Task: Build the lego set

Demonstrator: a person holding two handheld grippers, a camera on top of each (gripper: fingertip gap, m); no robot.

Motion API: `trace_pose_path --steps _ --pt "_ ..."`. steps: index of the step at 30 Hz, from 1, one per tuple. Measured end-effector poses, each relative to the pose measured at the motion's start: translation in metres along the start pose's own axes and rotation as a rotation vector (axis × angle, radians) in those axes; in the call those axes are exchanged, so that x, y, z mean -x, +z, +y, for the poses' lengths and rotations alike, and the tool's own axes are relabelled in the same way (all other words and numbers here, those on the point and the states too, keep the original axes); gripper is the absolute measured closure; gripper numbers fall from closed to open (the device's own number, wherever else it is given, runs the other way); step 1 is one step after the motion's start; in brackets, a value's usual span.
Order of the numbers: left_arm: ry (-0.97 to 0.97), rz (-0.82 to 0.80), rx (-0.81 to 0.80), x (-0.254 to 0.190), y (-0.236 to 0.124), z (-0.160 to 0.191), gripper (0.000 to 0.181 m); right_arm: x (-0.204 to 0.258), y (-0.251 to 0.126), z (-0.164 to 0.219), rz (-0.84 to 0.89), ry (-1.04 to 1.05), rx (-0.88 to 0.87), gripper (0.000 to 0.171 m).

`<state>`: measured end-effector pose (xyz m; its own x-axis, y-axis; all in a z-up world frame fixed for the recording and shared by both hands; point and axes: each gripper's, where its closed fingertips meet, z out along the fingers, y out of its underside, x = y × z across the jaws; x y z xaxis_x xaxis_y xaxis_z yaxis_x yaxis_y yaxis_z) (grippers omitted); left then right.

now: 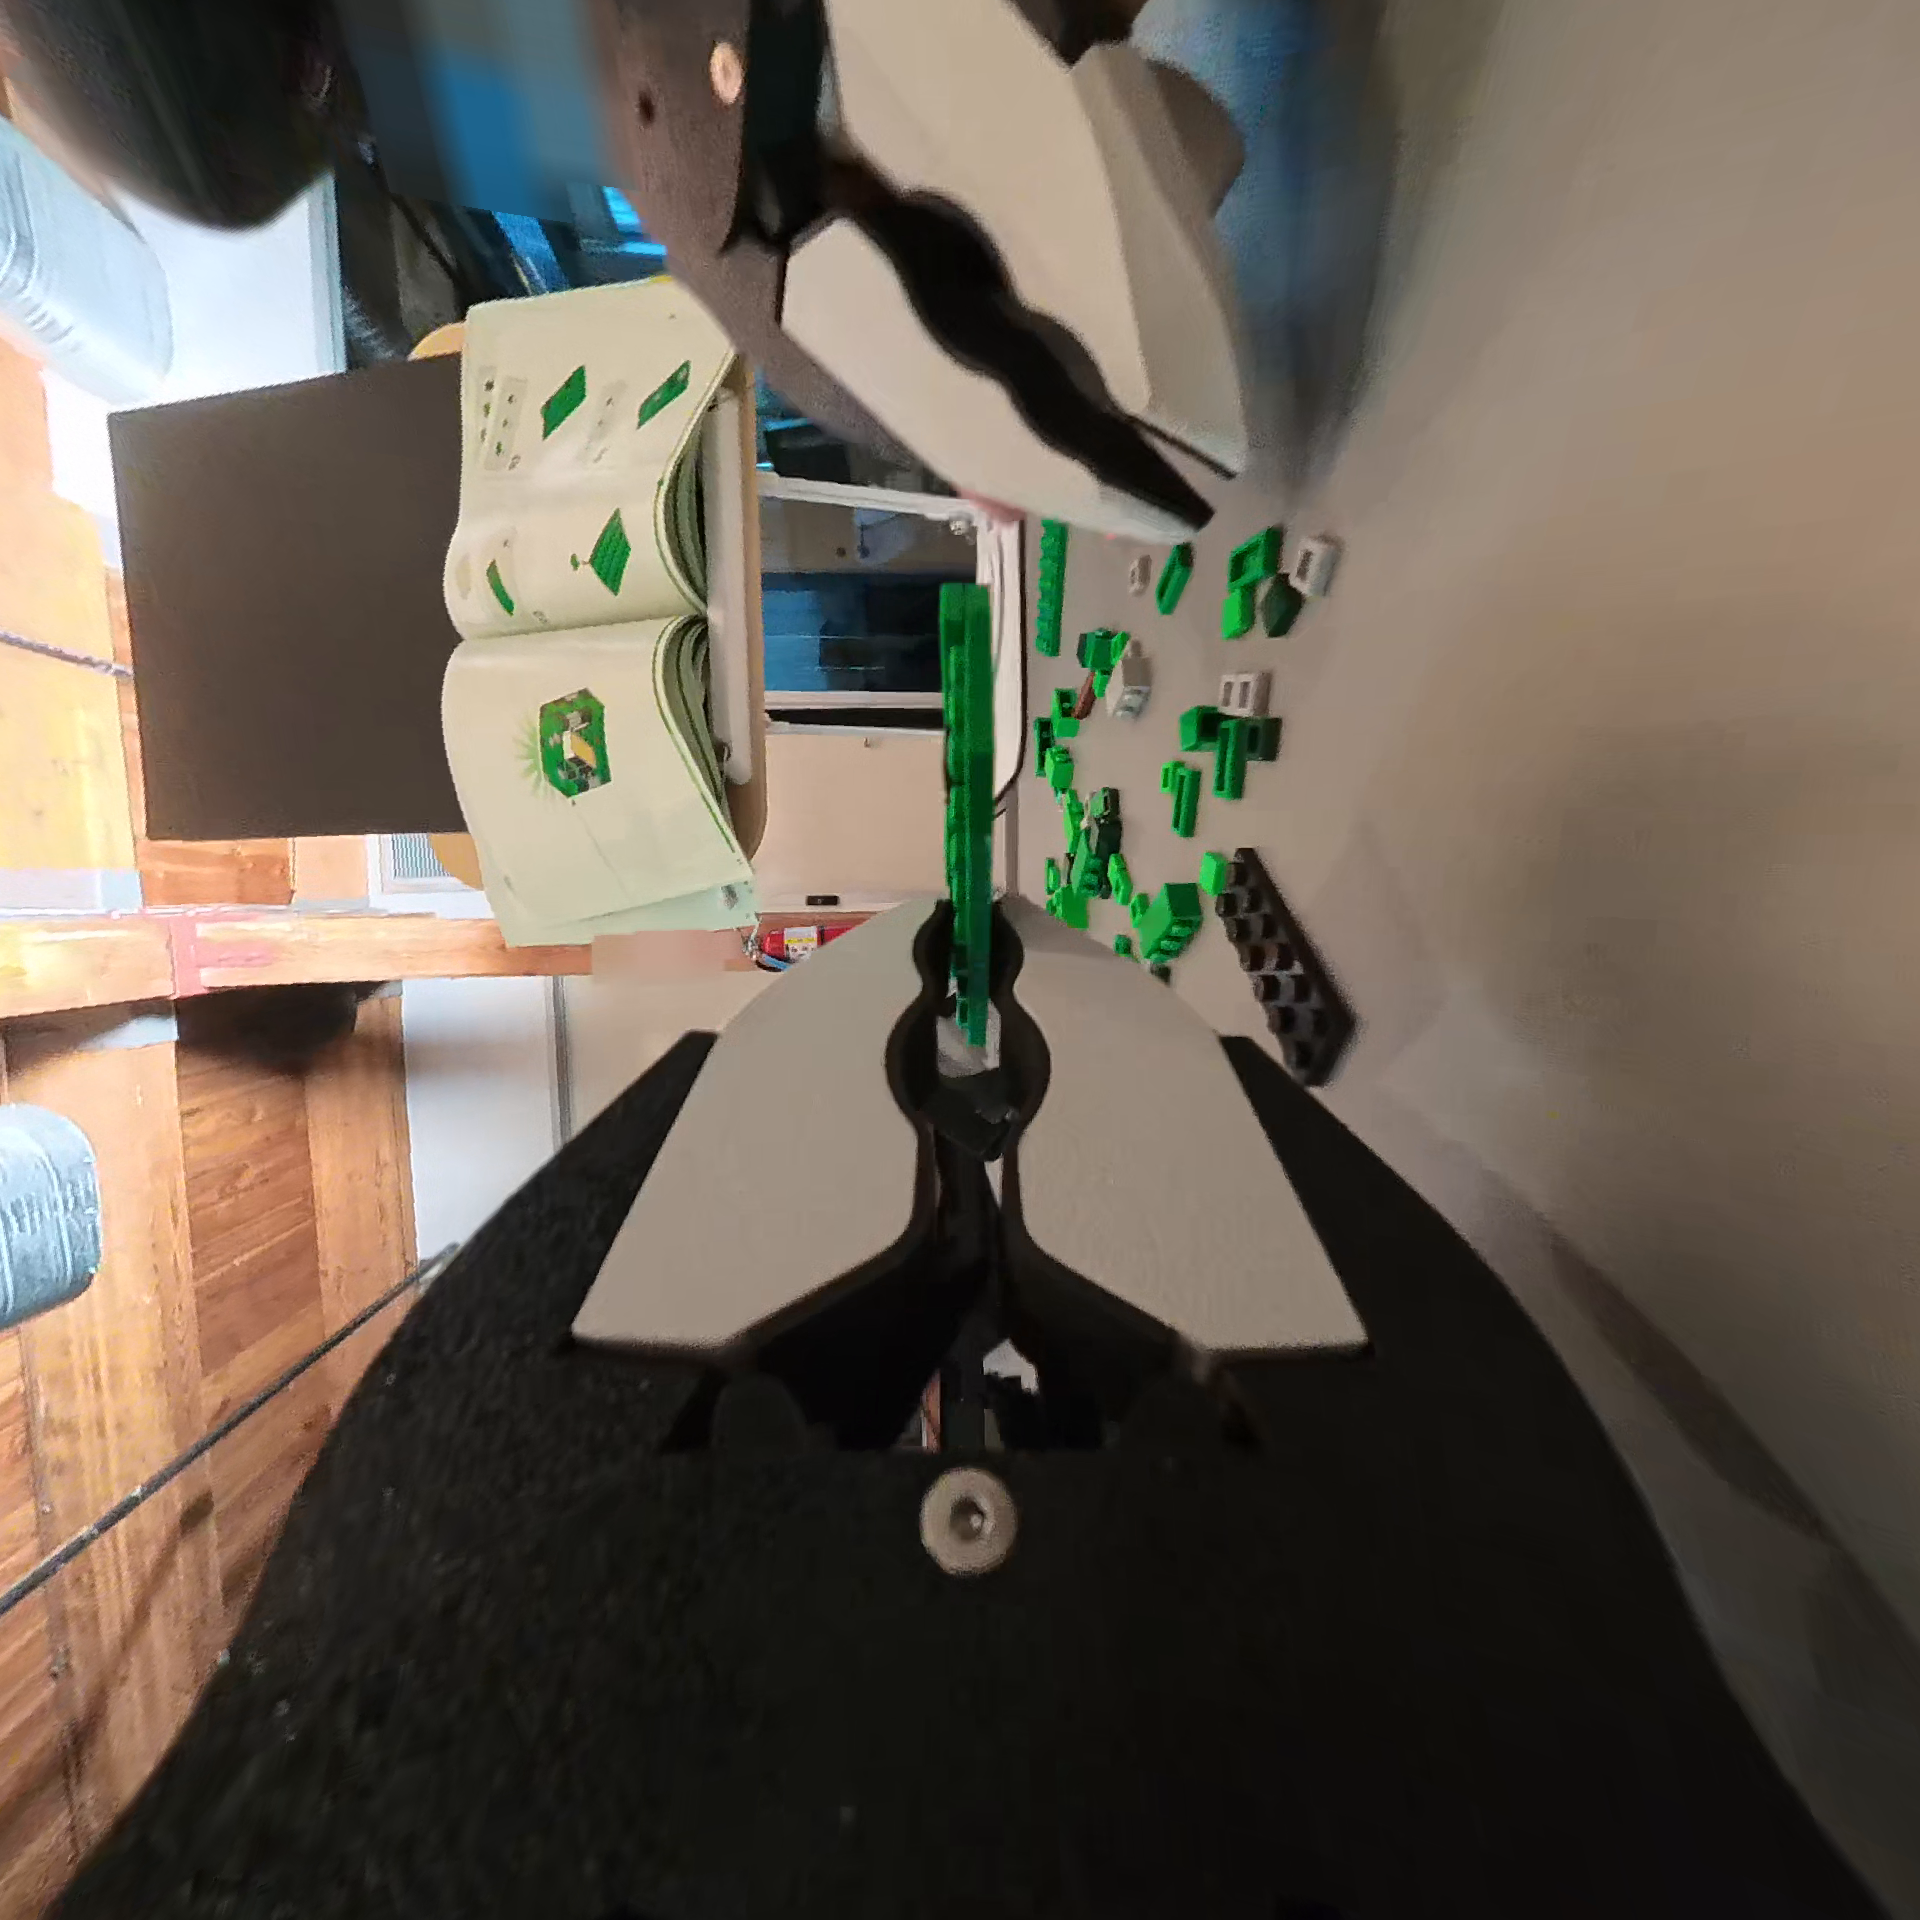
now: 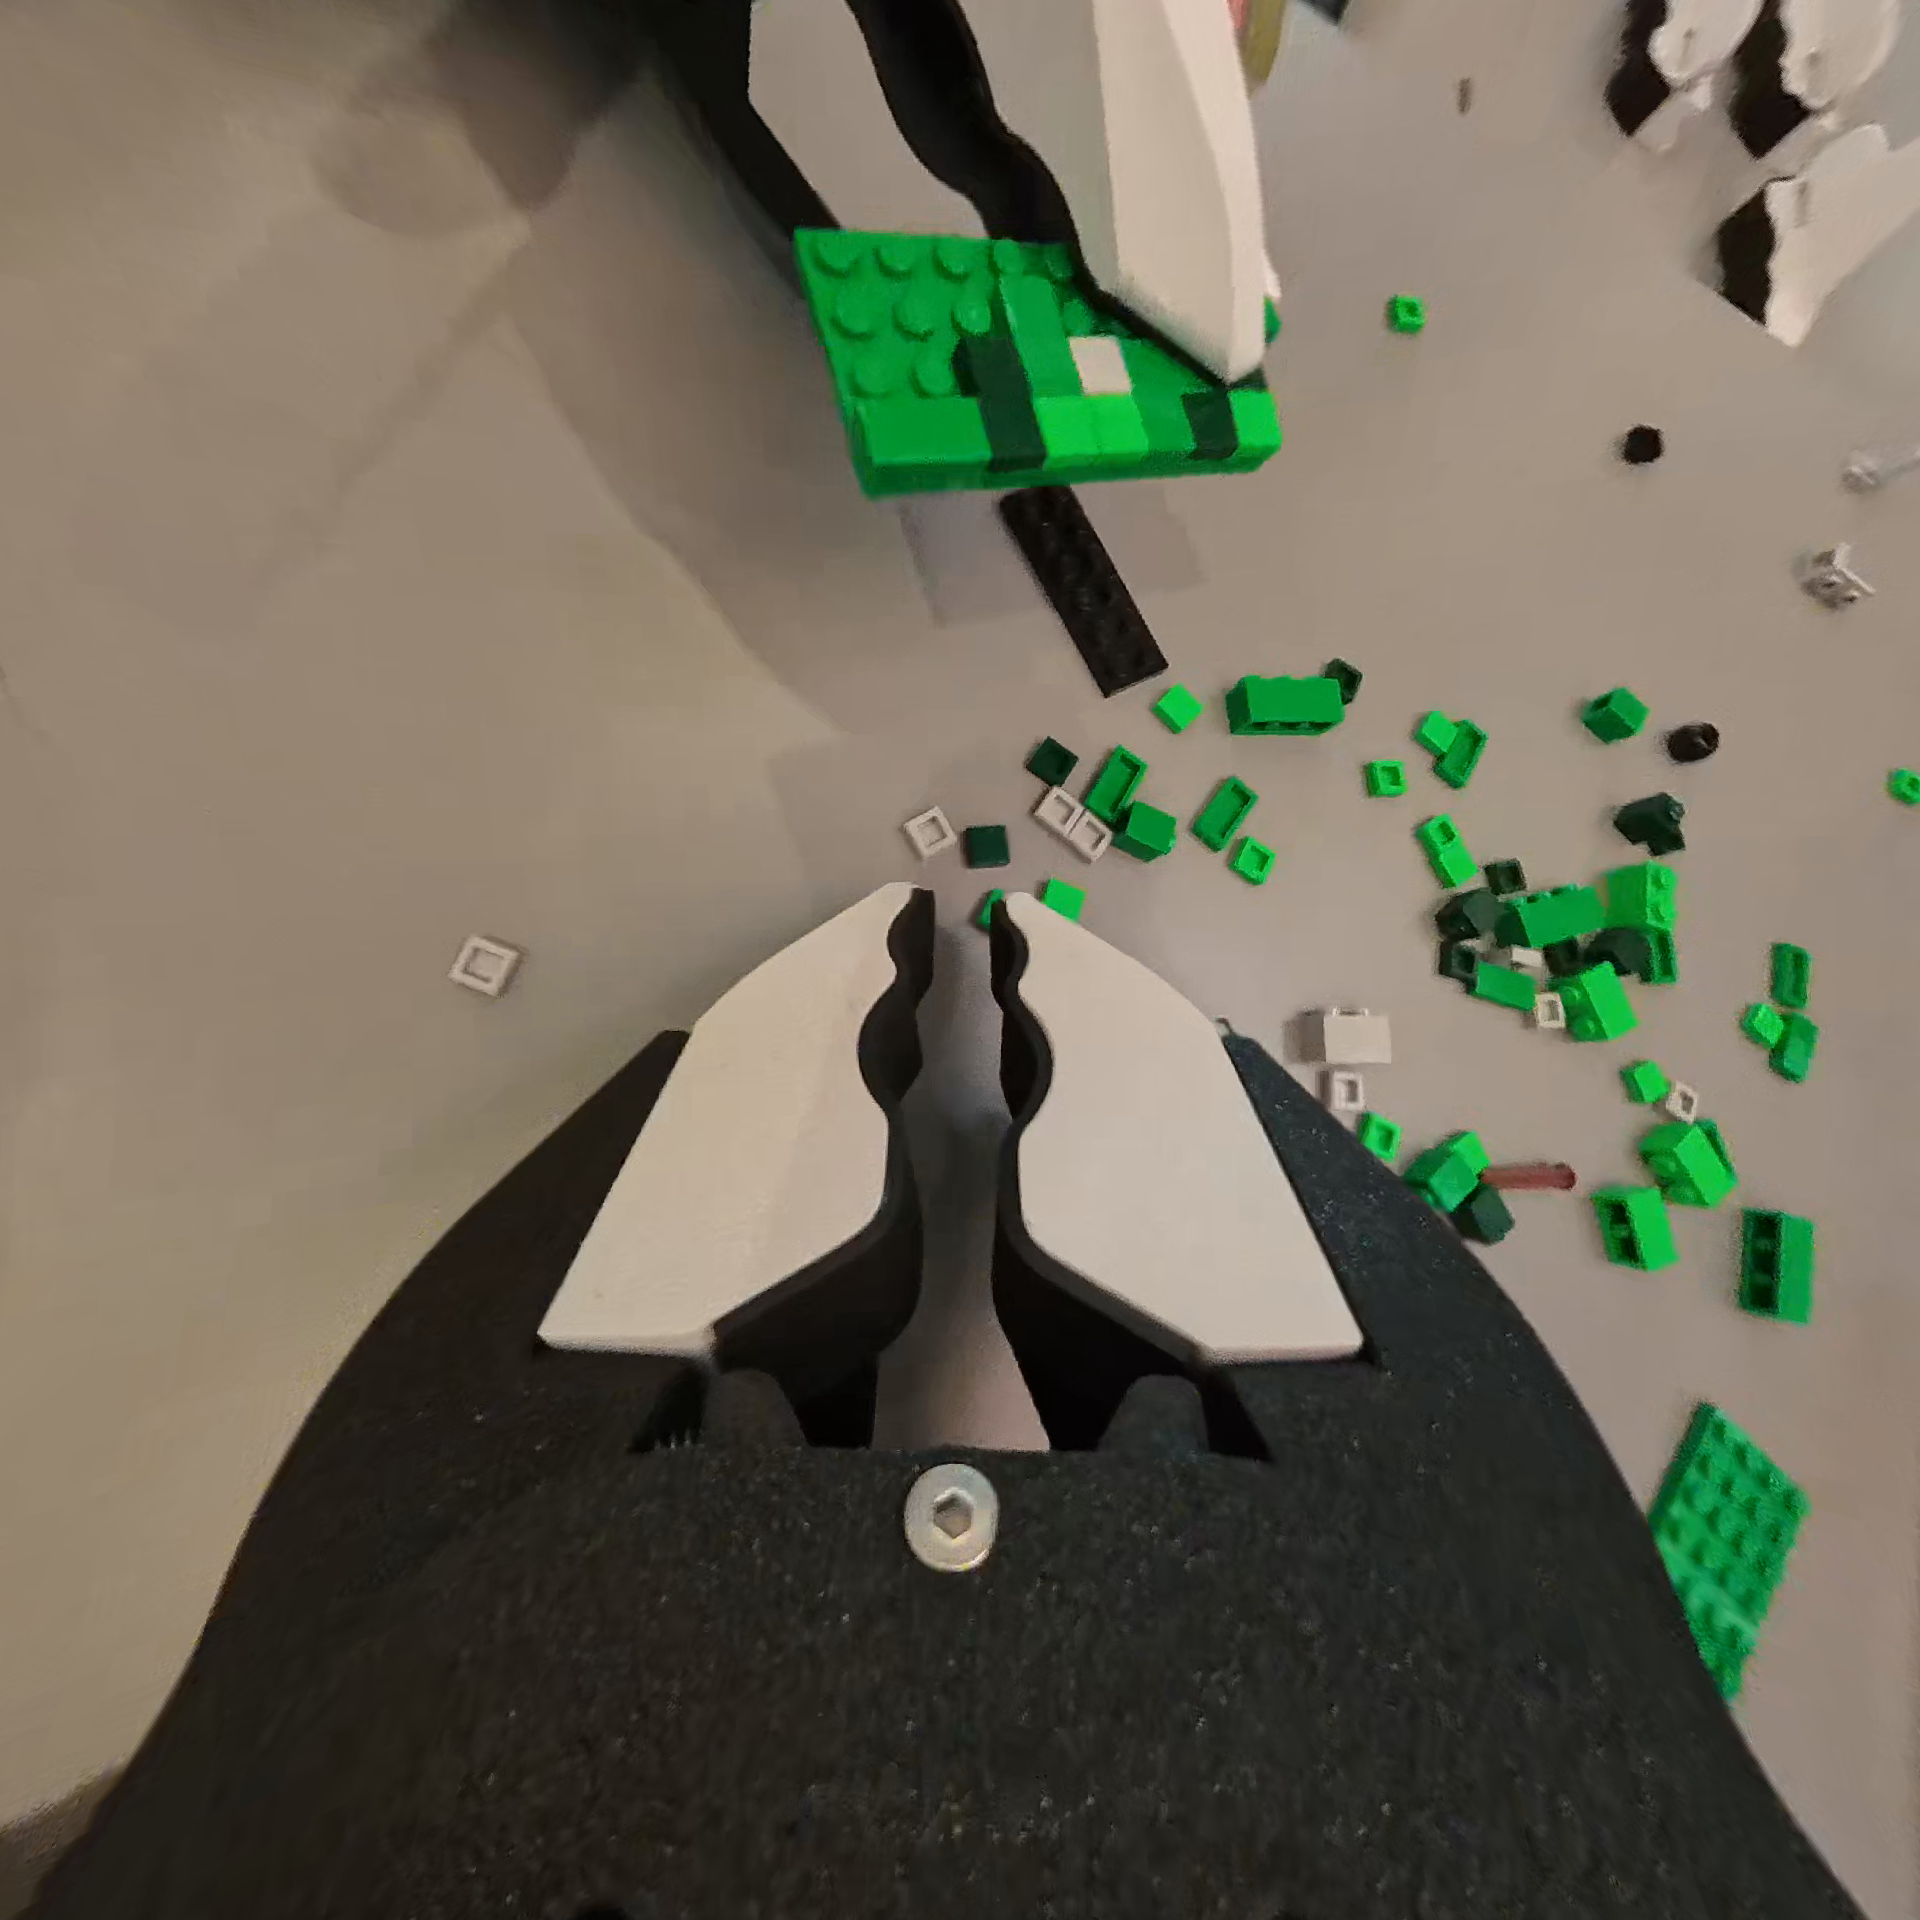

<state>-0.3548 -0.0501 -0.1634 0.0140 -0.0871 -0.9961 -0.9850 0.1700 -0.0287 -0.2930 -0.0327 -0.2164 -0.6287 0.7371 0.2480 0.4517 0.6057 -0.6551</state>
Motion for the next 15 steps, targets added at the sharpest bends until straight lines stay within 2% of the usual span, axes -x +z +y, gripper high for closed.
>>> trace_pose_path --steps 9,15 --pt "0.044 0.038 -0.036 -0.008 0.0 -0.01 0.176 -0.002 0.012 -0.002 -0.237 -0.041 0.101 0.162" --pt "0.037 0.042 -0.037 -0.008 -0.001 -0.01 0.176 -0.003 0.018 -0.001 -0.273 -0.061 0.148 0.162"
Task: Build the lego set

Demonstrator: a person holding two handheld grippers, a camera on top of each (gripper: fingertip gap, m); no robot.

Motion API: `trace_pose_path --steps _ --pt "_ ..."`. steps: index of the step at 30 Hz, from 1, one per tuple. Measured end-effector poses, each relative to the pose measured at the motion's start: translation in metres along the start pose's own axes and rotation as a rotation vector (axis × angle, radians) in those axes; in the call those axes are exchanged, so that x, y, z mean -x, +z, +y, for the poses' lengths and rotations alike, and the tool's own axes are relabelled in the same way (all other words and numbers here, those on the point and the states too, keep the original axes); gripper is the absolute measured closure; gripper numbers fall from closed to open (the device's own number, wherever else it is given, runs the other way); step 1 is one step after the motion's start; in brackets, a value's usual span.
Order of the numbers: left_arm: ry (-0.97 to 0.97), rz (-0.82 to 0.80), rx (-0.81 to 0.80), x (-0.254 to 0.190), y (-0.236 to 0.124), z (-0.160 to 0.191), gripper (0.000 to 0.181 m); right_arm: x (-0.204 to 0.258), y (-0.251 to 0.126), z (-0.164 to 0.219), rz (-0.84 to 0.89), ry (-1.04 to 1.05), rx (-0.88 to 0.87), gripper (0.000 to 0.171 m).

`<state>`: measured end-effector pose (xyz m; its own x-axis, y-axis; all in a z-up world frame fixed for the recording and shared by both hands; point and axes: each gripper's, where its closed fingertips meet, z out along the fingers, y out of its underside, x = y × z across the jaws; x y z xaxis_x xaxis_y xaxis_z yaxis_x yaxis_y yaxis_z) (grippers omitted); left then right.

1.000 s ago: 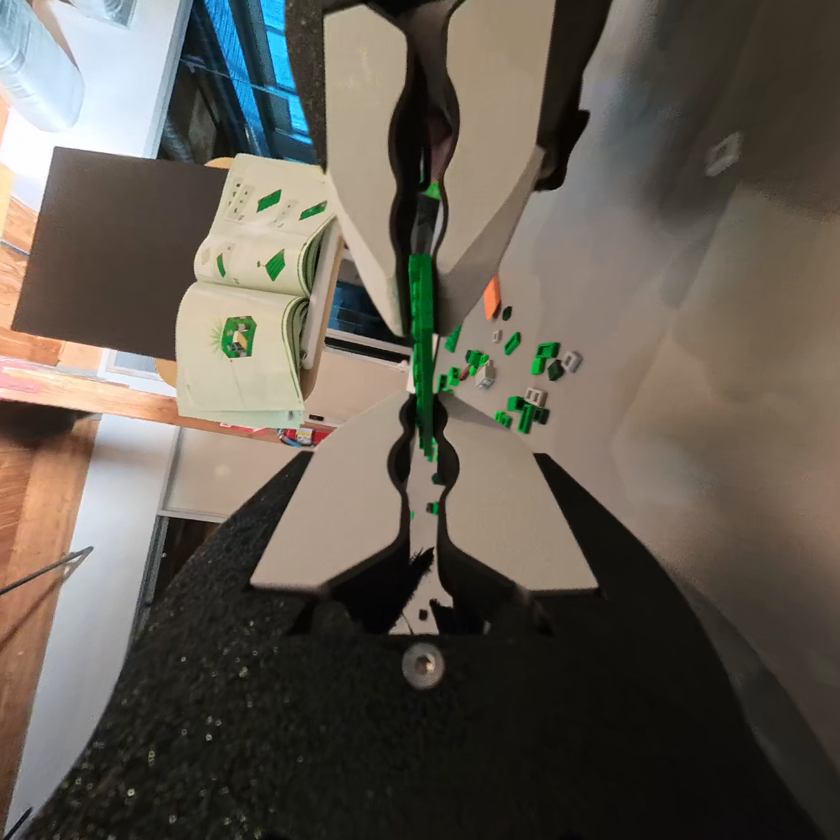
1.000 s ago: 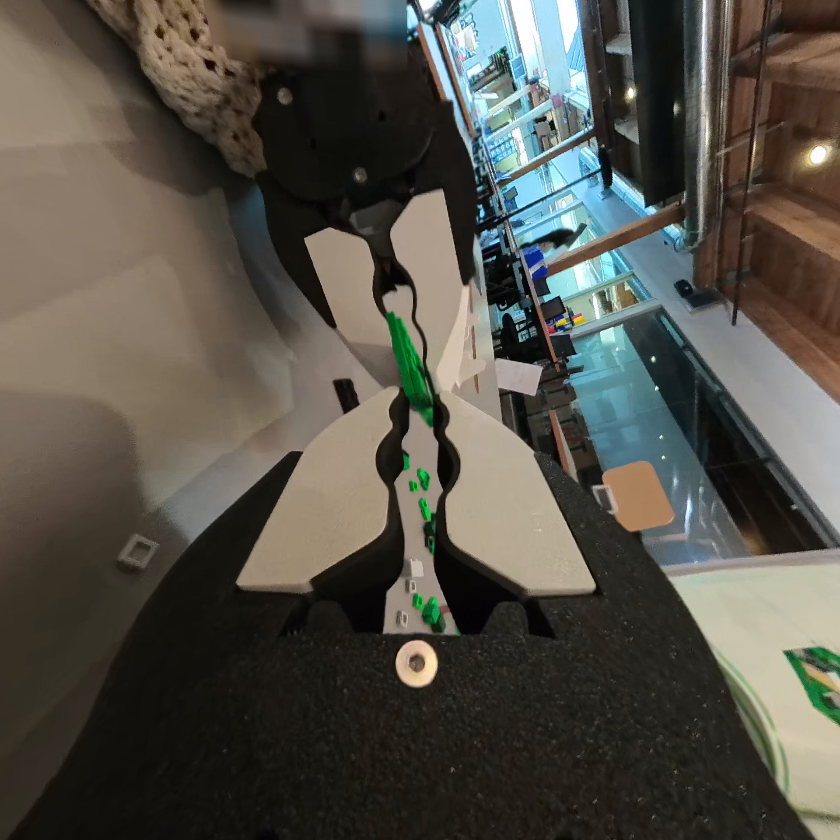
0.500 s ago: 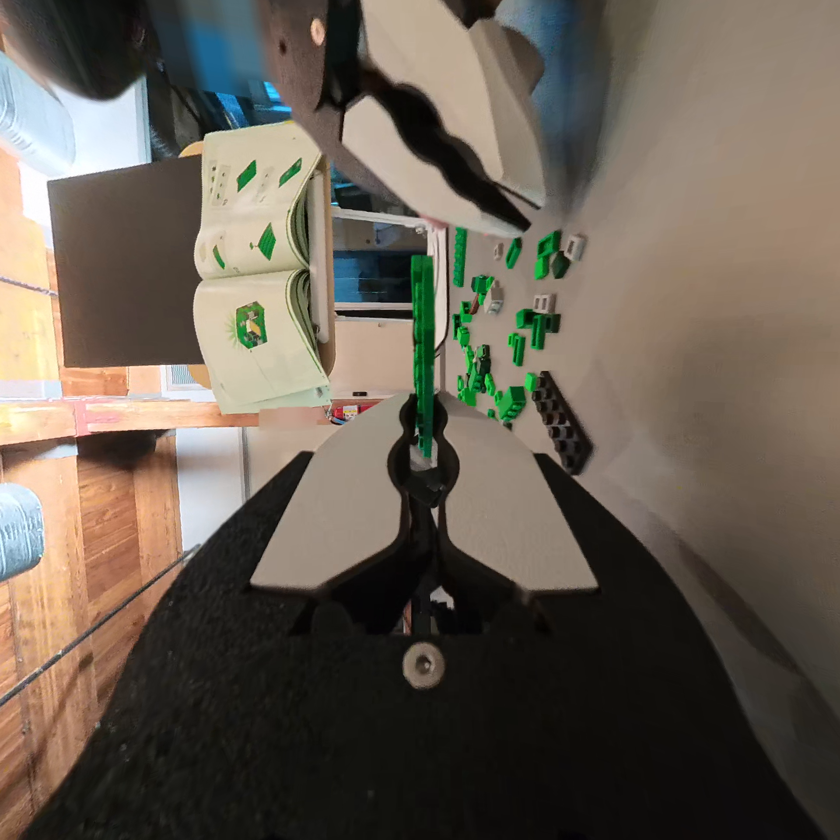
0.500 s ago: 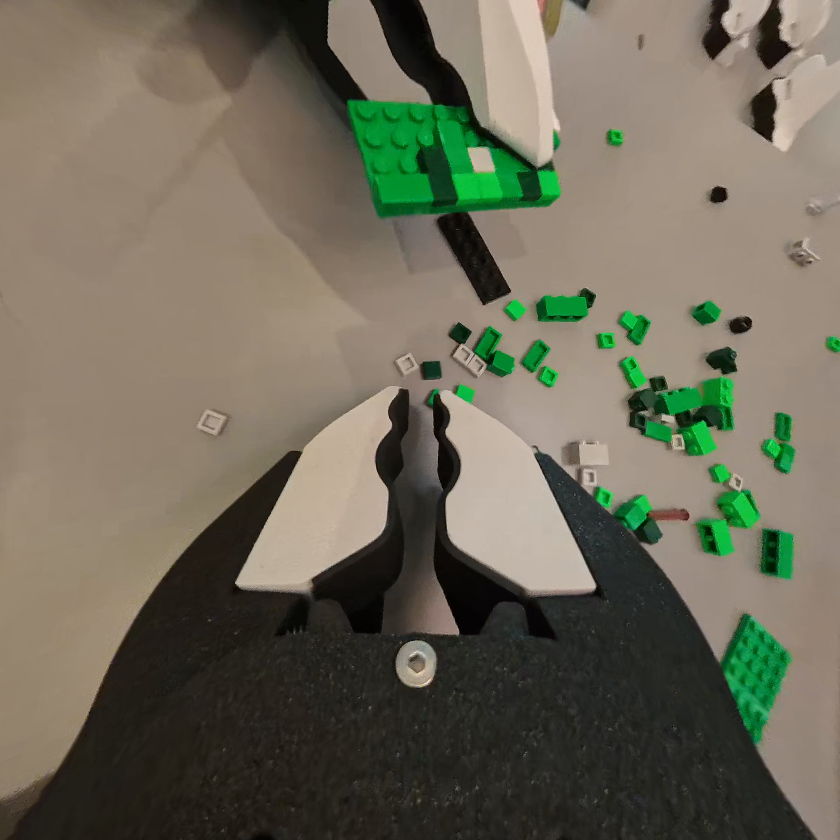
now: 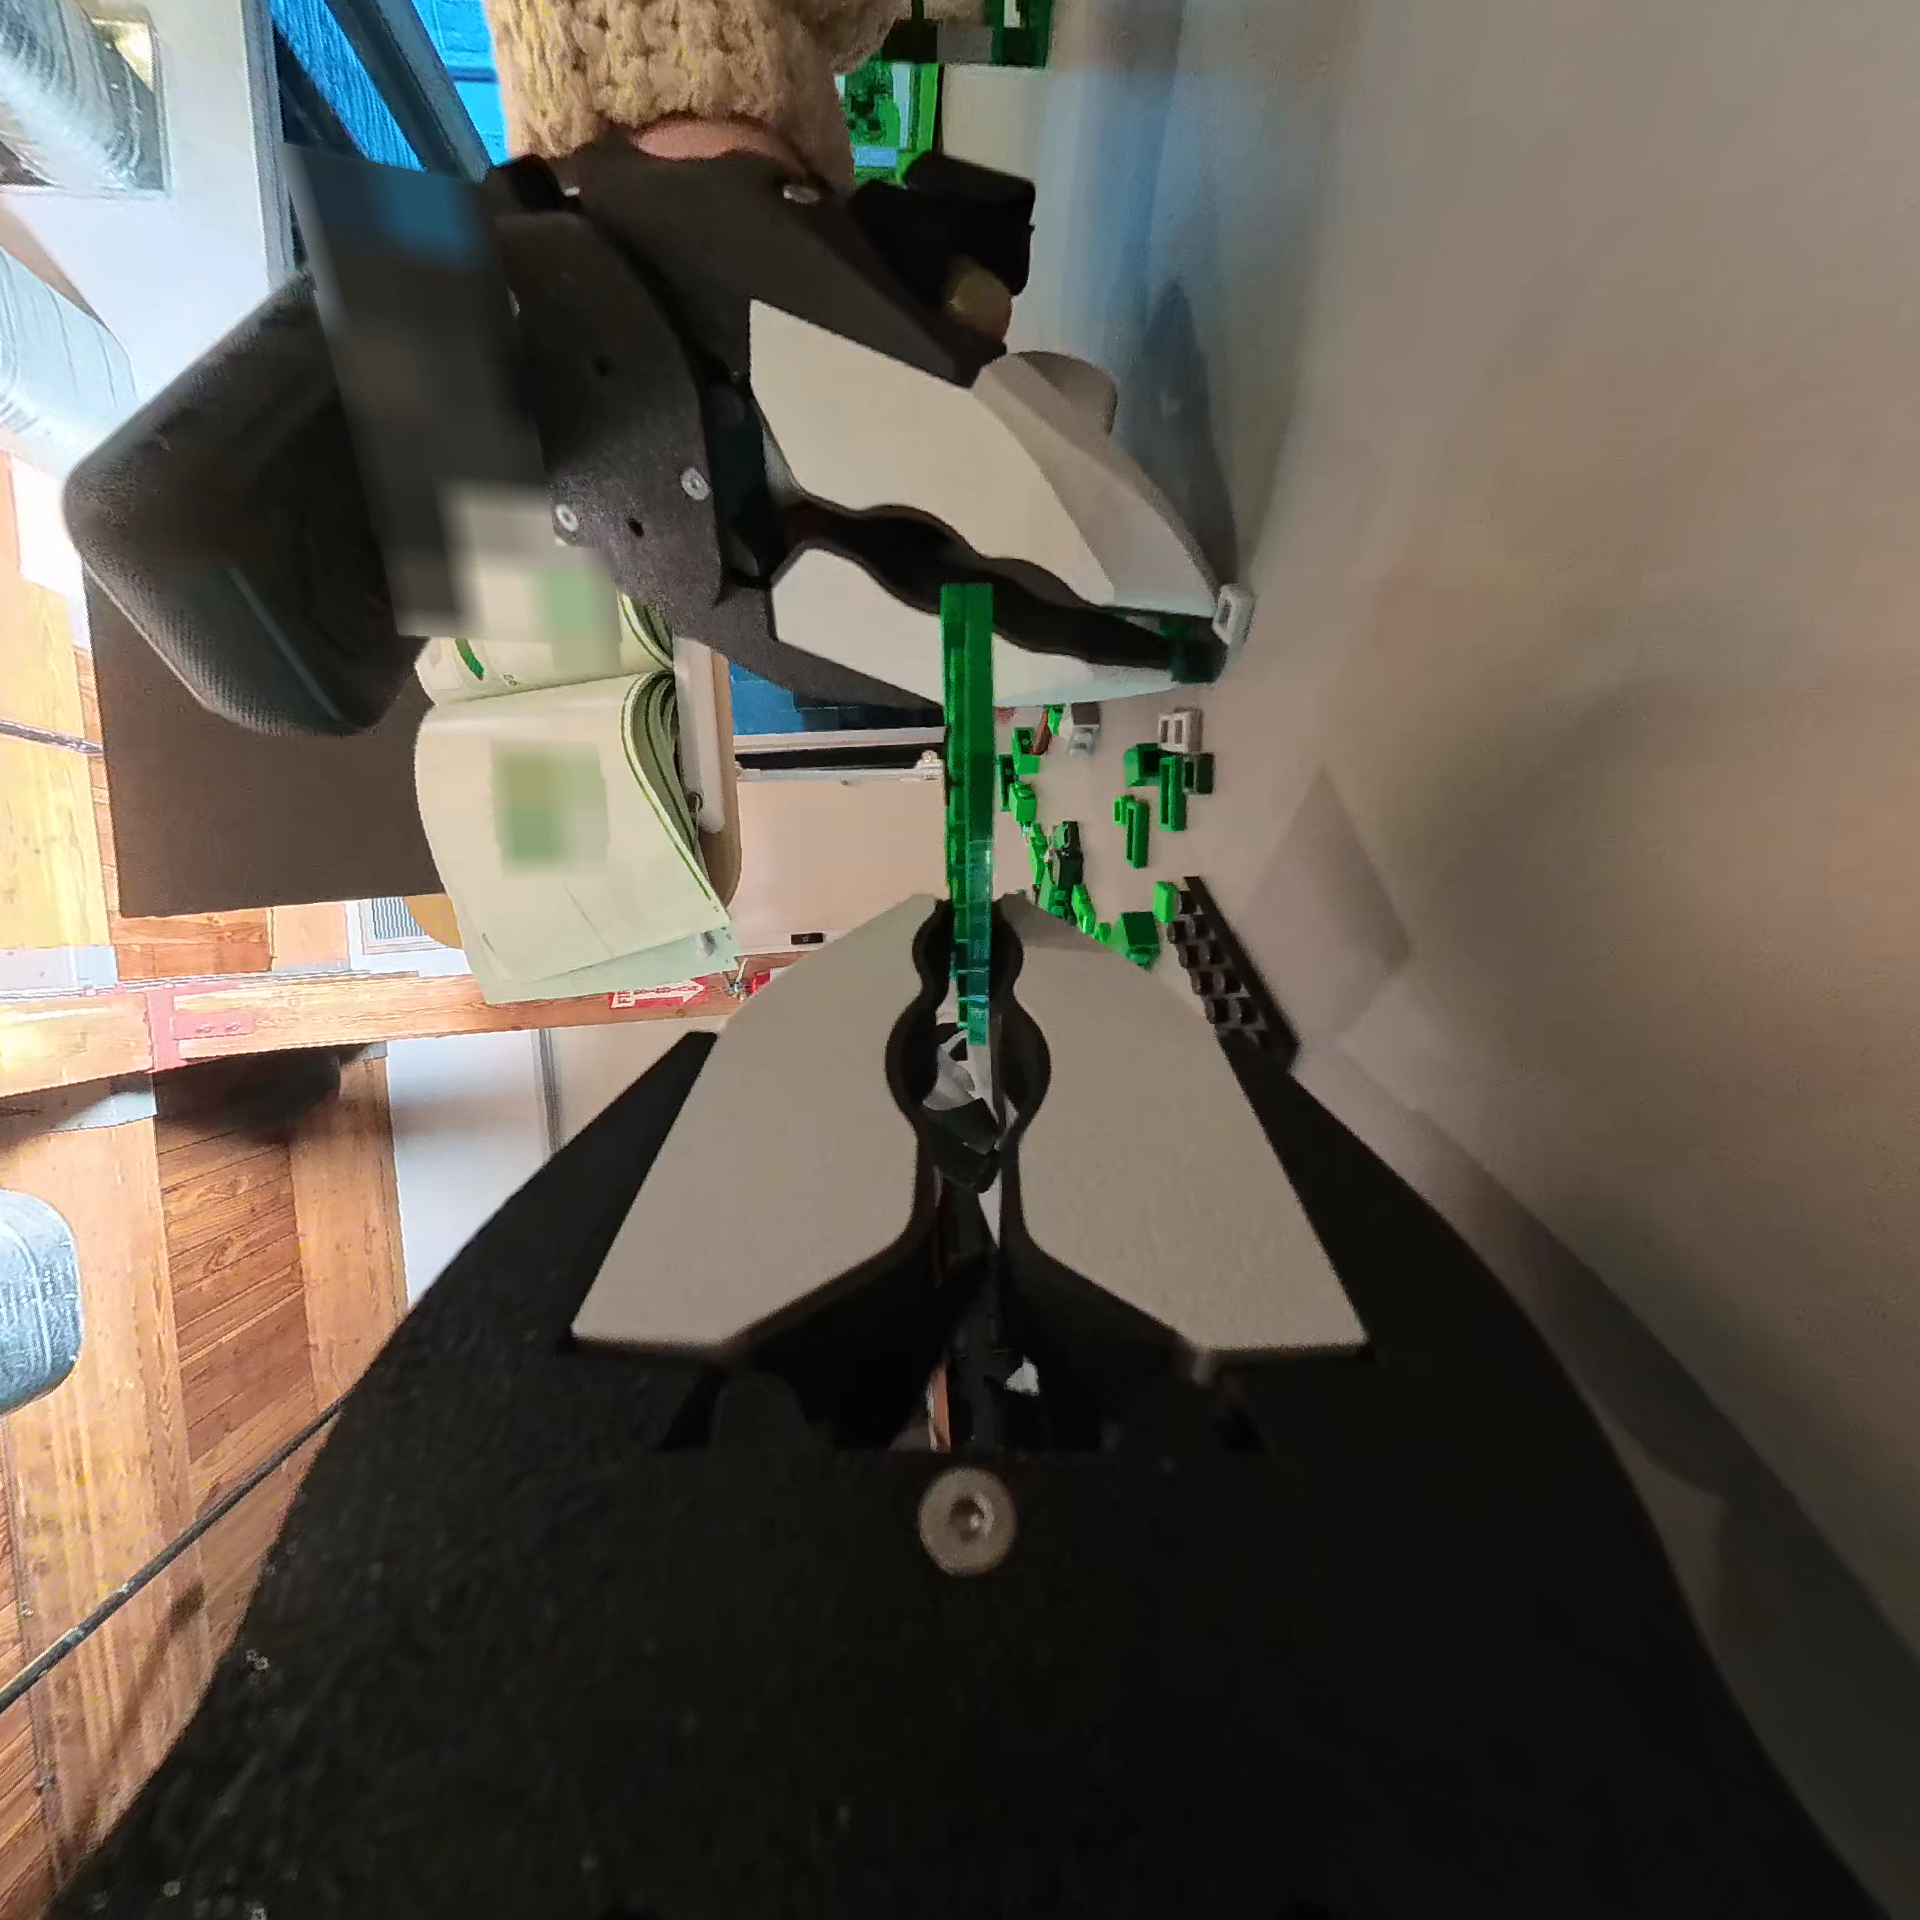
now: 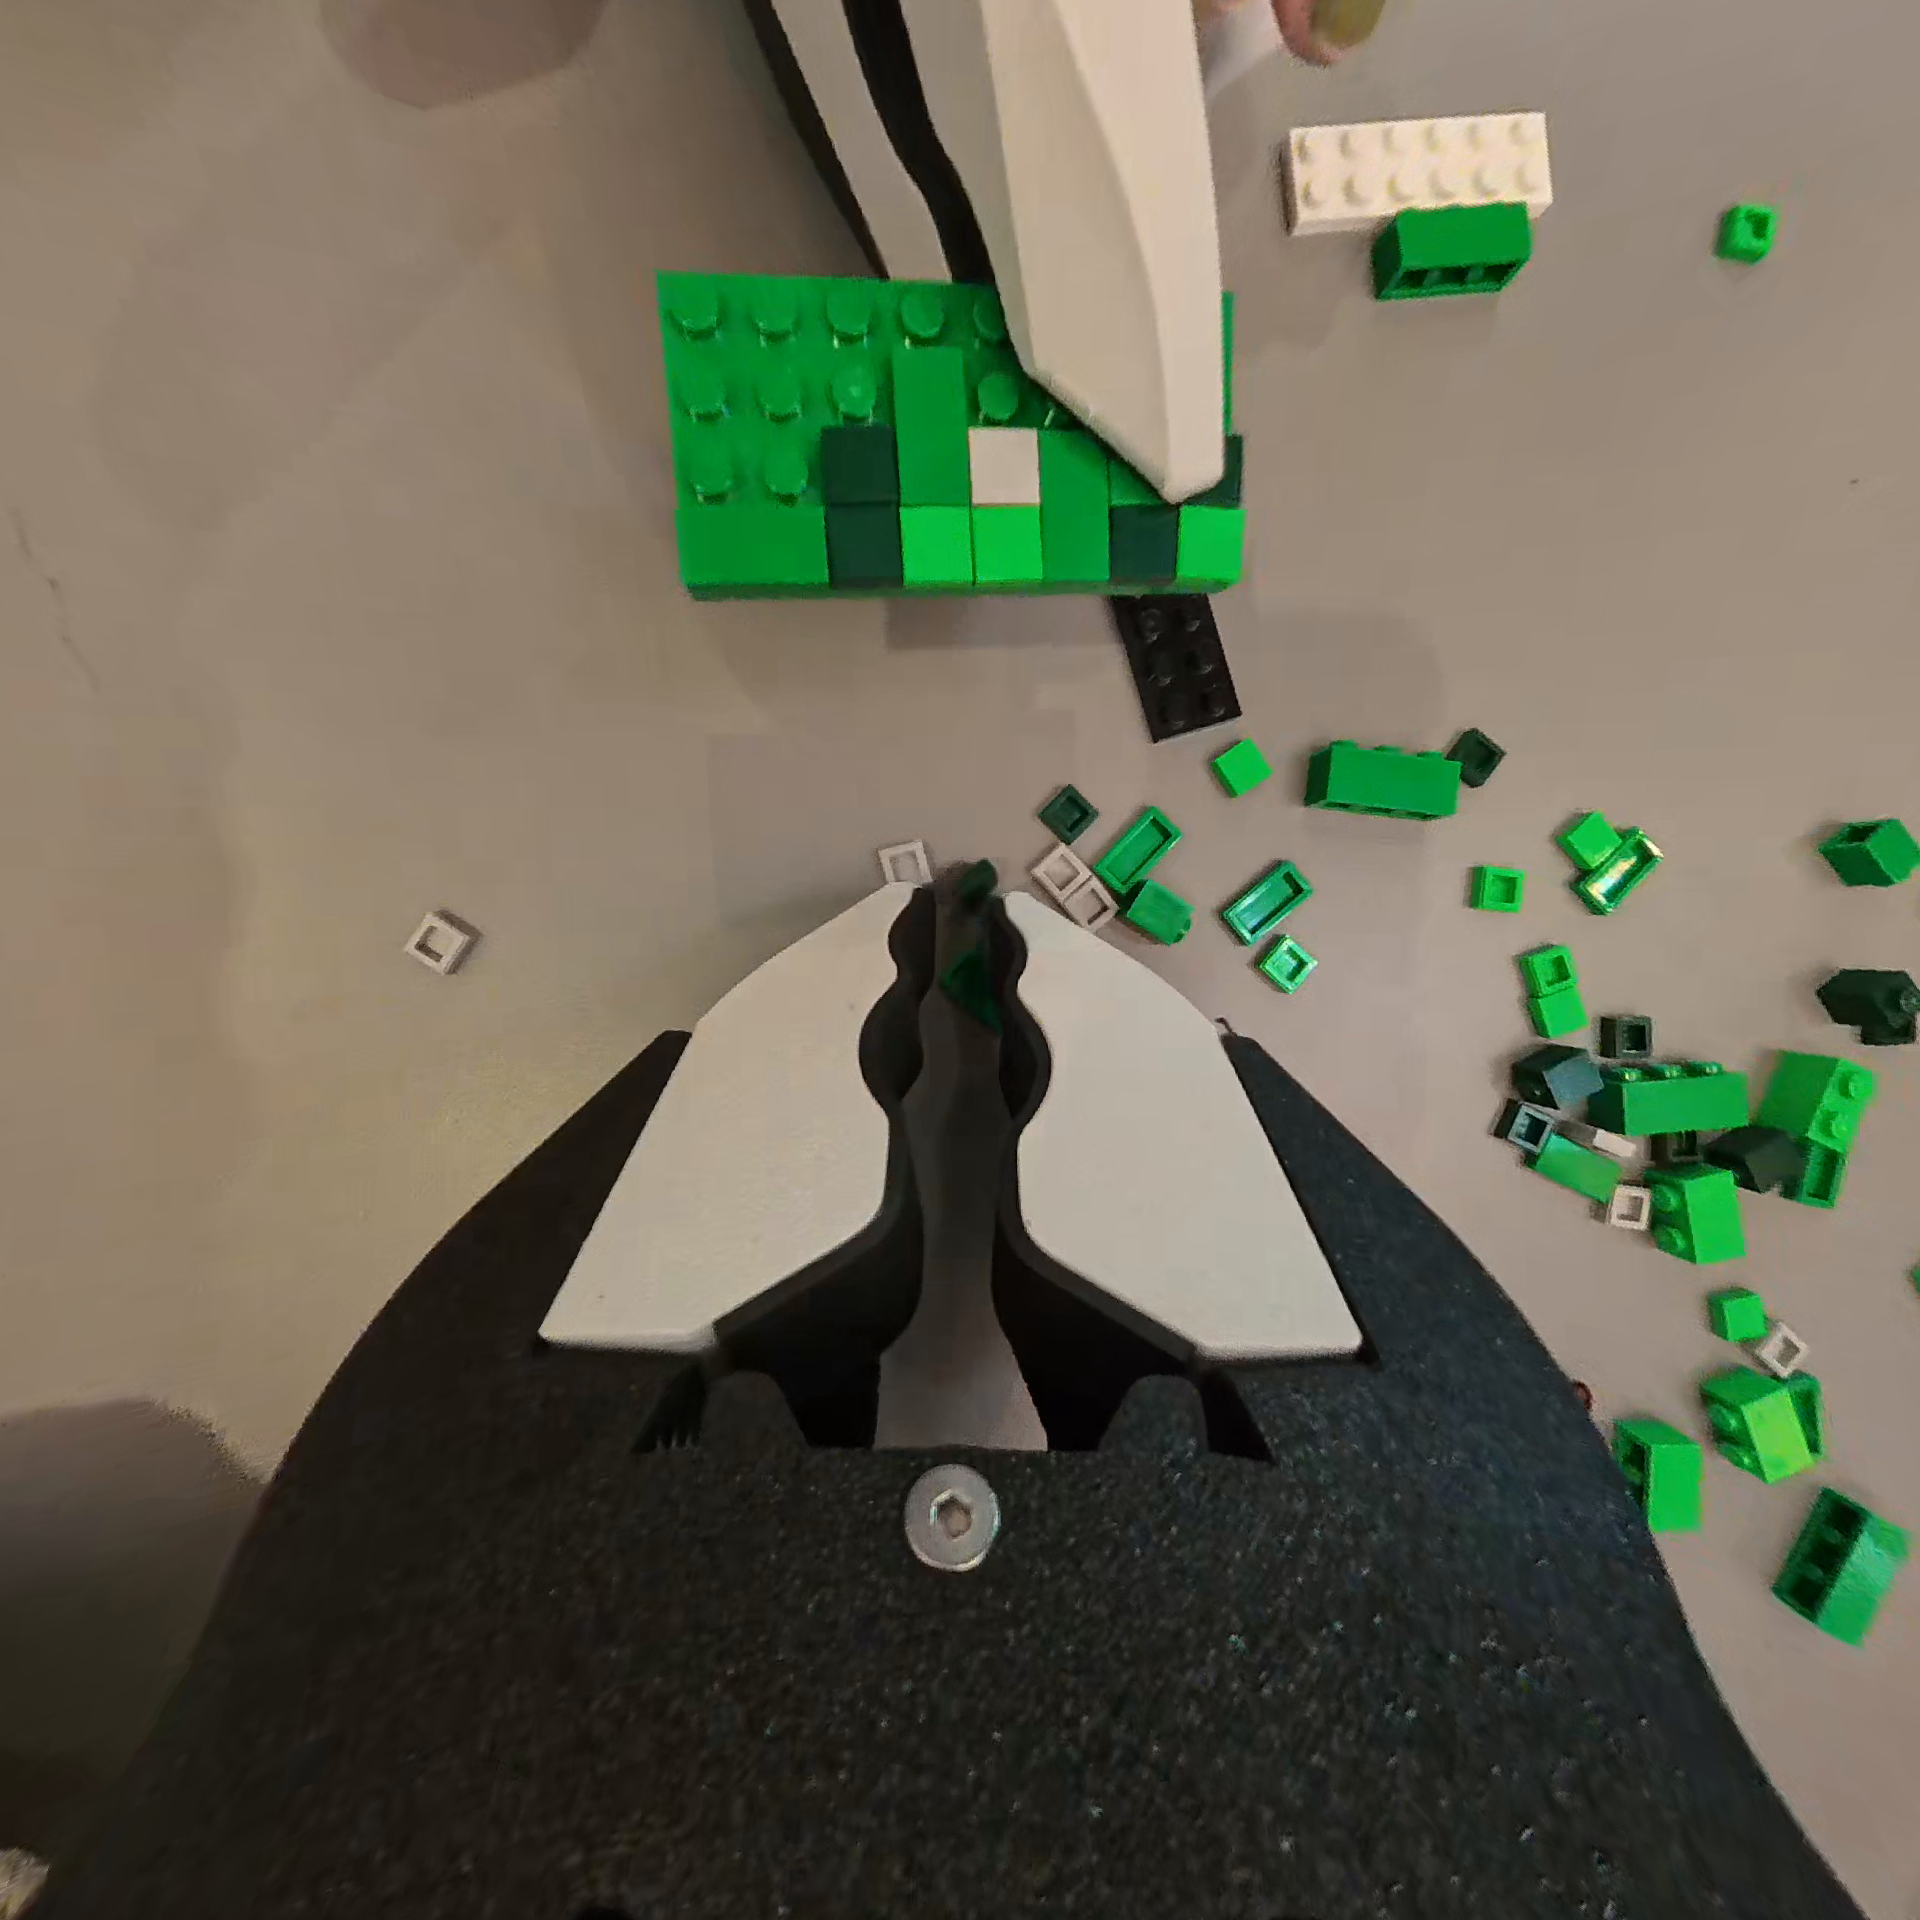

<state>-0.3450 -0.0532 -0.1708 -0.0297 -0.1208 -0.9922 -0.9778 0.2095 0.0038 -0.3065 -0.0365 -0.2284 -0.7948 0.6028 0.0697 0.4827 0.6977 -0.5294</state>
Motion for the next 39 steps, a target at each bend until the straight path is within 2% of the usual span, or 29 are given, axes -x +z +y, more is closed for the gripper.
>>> trace_pose_path --steps 3,7,21,27,31,37,39 --pt "0.0 0.0 -0.002 0.0 0.0 0.0 0.176 -0.002 0.001 0.0 0.012 -0.005 0.002 0.171" --pt "0.001 0.007 -0.003 -0.001 0.0 0.0 0.176 -0.001 0.0 0.0 0.014 0.005 0.0 0.165" --pt "-0.012 0.024 0.016 -0.004 0.002 0.005 0.176 -0.011 0.002 -0.004 0.088 0.089 -0.002 0.161" --pt "-0.017 0.031 0.02 -0.006 0.003 0.007 0.176 -0.009 0.003 -0.005 0.107 0.046 0.036 0.163" --pt "-0.015 0.031 0.02 -0.006 0.003 0.007 0.176 0.008 -0.011 0.003 0.068 0.02 0.136 0.164" --pt "-0.008 0.032 0.008 -0.006 0.004 0.003 0.176 0.063 -0.037 0.051 -0.11 0.106 0.543 0.164" --pt "-0.011 0.035 0.004 -0.007 0.005 0.003 0.176 0.072 -0.038 0.054 -0.141 0.128 0.599 0.163"
